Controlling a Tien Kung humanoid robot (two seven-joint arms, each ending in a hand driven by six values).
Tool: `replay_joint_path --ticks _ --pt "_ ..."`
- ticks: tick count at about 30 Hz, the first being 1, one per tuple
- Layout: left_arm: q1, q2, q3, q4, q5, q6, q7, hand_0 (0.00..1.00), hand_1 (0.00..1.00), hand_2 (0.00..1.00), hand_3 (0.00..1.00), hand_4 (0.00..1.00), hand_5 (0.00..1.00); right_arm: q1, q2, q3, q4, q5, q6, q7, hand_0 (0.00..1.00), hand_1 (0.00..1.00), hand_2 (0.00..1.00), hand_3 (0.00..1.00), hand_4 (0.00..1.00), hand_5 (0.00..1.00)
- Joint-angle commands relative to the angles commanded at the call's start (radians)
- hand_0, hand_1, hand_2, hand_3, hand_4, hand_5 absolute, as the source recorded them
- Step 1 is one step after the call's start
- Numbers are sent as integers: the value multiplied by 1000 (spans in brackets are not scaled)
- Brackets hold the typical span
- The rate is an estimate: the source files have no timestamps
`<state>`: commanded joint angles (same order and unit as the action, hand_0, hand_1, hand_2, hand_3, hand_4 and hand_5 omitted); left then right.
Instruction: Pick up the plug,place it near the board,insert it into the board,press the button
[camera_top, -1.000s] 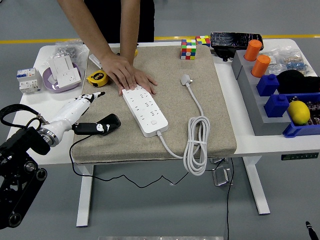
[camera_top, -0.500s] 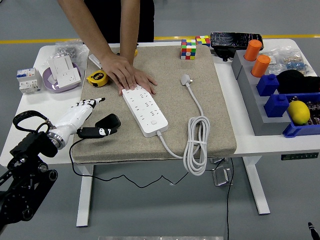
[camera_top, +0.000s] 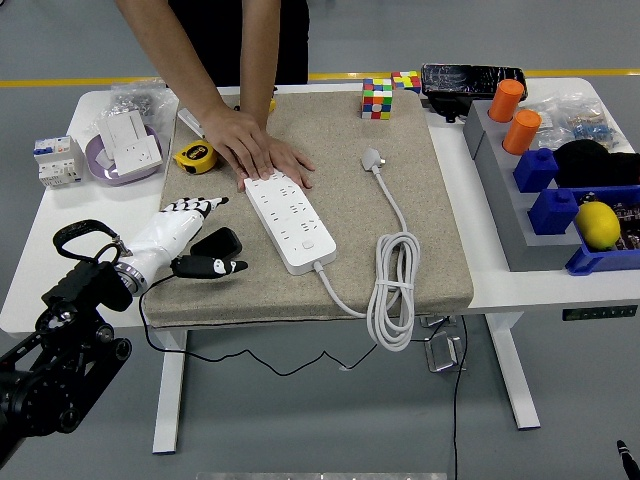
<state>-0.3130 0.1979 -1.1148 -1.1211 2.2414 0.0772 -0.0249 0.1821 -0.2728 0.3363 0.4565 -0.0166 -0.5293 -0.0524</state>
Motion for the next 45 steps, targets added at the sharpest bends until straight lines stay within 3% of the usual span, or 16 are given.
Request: replay_joint_path --ticks 6,7,13,14,19,20,21,25,26,37,38,43,45 --pt "-11 -5 26 40 15 43 -6 951 961 949 964 998 663 1 -3 -5 0 2 -1 0 953 888 836 859 998 998" --pt "-12 -5 31 52 17 51 -9 922 927 919 922 998 651 1 -5 -5 0 2 -1 1 952 887 836 858 998 998" --pt "-13 -8 34 73 27 68 -9 922 927 919 922 998 651 -1 -6 -7 -1 4 -1 1 952 887 836 858 998 998" --pt "-13 -10 31 78 28 75 -8 870 873 858 878 998 604 -2 -7 -7 -1 5 -1 1 952 887 835 858 998 998" --pt "-14 -13 22 94 28 104 -4 870 873 858 878 998 604 -2 -7 -4 -1 5 -1 2 952 887 835 858 998 998" --pt "-14 -12 21 94 28 107 -4 794 768 730 776 998 539 -2 -6 -3 -1 5 -1 2 952 887 835 858 998 998" --pt "-14 -12 20 95 28 112 -4 794 768 730 776 998 539 -2 -6 -3 -1 5 -1 2 952 887 835 858 998 998" --pt "-14 -14 17 100 28 119 -1 794 768 730 776 998 539 -5 -3 -1 0 5 -1 3 952 887 835 858 998 998" --pt "-14 -15 16 102 28 122 -1 749 731 684 686 998 478 -6 -3 -1 -1 5 -1 3 951 886 834 857 998 998" --pt "-15 -22 16 121 28 135 2 745 722 663 657 998 472 -2 -6 4 -1 6 -1 4 951 886 834 857 998 998" --pt "-15 -22 16 122 28 139 2 735 696 613 588 998 434 -2 -6 4 -1 6 -1 4 951 886 834 858 998 998" --pt "-15 -25 10 126 28 156 5 735 696 613 588 998 434 -4 -4 4 -1 5 -1 4 951 886 834 858 998 998" --pt "-16 -26 9 128 28 164 5 720 673 573 543 998 419 -4 -3 5 0 3 -1 5 951 886 833 859 998 998"
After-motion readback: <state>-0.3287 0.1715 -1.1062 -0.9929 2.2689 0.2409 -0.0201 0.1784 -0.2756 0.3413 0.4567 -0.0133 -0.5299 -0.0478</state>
